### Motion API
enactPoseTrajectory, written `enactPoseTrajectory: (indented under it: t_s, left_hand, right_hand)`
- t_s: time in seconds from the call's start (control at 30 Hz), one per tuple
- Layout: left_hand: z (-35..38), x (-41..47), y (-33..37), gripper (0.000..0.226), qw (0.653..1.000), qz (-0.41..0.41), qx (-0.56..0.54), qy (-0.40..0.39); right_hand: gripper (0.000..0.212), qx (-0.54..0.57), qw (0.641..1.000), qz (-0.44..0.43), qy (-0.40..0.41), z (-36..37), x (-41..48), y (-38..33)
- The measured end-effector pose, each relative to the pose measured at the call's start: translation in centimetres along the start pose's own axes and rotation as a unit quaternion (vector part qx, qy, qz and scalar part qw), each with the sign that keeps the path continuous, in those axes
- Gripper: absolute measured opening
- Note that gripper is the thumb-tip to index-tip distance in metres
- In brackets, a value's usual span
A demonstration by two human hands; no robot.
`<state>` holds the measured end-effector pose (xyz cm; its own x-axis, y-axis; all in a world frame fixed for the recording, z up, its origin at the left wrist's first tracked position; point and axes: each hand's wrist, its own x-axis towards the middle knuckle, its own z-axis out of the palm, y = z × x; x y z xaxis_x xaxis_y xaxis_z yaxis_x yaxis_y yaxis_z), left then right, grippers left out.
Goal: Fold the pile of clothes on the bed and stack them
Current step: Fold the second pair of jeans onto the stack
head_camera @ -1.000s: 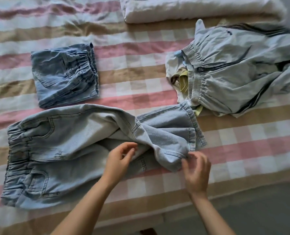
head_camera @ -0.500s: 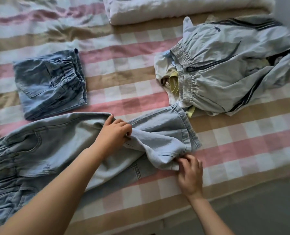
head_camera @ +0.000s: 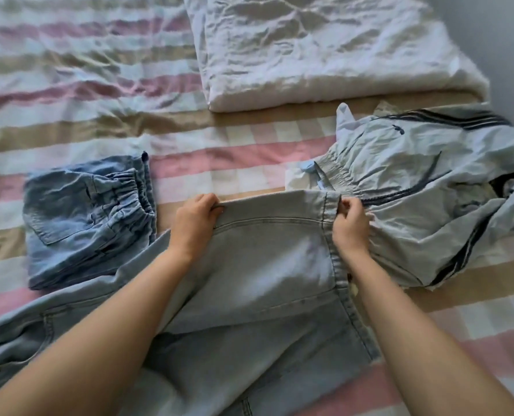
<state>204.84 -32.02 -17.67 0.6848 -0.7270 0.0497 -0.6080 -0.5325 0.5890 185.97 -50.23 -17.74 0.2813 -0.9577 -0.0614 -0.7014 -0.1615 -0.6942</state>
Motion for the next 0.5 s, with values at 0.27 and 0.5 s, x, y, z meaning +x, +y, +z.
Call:
enactPoseTrajectory:
  t_s: [0.27, 0.5]
  left_hand:
    - [3.8, 3.2, -3.4, 0.018, 0.992, -0.042, 0.117, 0.012]
    - [-3.0, -6.1, -5.5, 0.022, 0.993, -0.024, 0.052, 0.103]
  right_hand:
    - [0.018, -0.137, 0.987, -0.078, -0.02, 4.8, 3.5, -1.3]
    - [0.028, -0.046, 0.98, -0.19, -0.044, 3.2, -9.3, -1.8]
